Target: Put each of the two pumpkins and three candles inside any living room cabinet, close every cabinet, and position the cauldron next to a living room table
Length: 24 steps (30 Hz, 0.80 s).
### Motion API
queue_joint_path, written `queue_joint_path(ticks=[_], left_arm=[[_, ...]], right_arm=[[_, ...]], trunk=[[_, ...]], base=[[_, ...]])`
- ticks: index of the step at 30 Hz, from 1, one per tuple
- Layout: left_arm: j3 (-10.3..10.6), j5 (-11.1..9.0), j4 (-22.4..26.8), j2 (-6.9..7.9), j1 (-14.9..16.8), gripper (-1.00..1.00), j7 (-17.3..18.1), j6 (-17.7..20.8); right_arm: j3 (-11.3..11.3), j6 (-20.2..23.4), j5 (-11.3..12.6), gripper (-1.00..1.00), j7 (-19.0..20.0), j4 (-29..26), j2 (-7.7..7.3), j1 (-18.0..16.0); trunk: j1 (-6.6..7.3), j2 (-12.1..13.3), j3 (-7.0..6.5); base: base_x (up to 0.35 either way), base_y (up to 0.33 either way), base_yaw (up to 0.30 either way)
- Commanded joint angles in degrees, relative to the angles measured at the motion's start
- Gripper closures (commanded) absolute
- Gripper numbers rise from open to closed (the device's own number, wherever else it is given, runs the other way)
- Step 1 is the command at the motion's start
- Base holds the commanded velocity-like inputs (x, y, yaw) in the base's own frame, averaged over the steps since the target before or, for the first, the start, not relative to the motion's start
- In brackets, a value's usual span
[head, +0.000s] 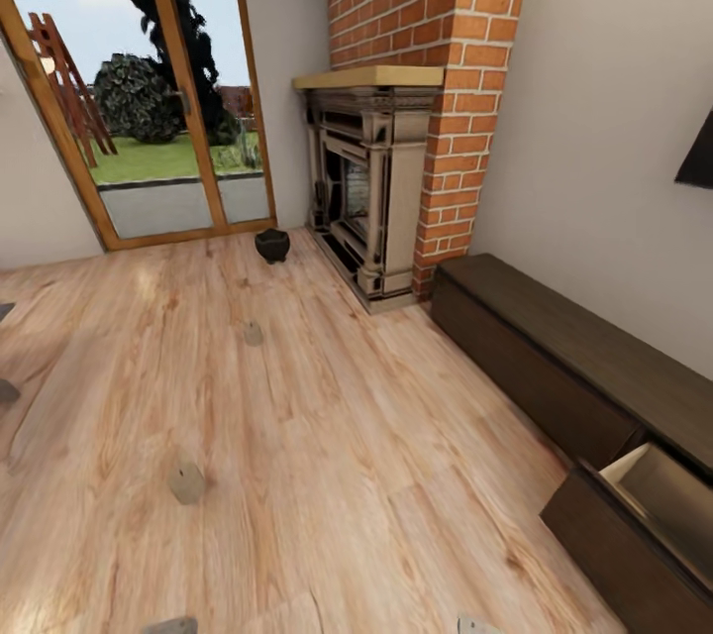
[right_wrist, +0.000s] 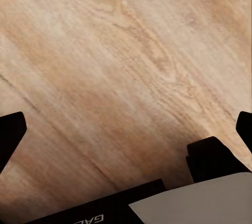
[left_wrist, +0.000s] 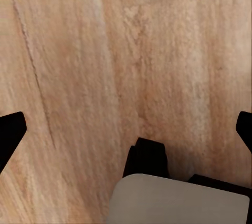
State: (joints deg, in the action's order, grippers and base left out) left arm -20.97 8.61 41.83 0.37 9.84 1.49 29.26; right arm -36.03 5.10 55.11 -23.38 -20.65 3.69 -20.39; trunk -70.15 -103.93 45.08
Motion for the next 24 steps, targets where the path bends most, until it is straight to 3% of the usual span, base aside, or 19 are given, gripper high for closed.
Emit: queue_joint_path(ticks=[1, 10, 24], left_arm=[[0.0, 0.0, 0.0, 0.00, 0.0, -1.00, 0.0, 0.0], [0.0, 0.0, 0.0, -0.02, 0.0, -1.00, 0.0, -0.1], [0.1, 0.1, 0.0, -0.02, 0.0, -1.00, 0.0, -1.5]], right_arm=[[0.0, 0.0, 0.0, -1.00, 0.0, 0.0, 0.00, 0.0], [0.0, 0.0, 0.0, -1.00, 0.0, 0.0, 0.08, 0.0], [-0.1, -0.1, -0.1, -1.00, 0.0, 0.0, 0.02, 0.0]], trunk=[[0.00, 0.0, 0.00], [0.00, 0.0, 0.00], [0.00, 0.0, 0.00]], base=[[0.268, 0.167, 0.107], [0.280, 0.140, 0.253], [0.296, 0.011, 0.276]])
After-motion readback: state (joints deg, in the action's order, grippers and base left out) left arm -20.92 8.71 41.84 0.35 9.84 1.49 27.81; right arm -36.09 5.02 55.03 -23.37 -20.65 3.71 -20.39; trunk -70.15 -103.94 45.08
